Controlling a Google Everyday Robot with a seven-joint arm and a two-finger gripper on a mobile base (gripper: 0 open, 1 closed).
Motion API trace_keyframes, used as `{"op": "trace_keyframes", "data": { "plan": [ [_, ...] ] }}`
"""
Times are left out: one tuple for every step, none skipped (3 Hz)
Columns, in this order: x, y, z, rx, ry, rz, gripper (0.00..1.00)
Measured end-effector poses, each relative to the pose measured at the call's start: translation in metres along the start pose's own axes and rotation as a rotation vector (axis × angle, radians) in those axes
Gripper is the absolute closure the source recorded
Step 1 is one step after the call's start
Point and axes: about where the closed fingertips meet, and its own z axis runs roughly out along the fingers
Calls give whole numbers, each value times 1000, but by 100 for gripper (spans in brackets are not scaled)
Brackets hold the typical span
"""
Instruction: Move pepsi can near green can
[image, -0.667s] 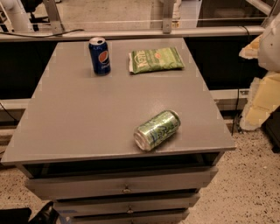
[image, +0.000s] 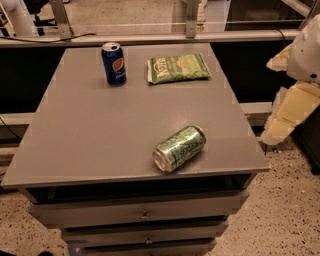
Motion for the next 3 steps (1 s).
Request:
{"op": "trace_keyframes", "data": {
  "plan": [
    [-35, -31, 37, -55, -178, 98, 0],
    [-82, -76, 65, -76, -392, 191, 0],
    [-135, -115, 79, -79, -622, 277, 0]
  ]
}}
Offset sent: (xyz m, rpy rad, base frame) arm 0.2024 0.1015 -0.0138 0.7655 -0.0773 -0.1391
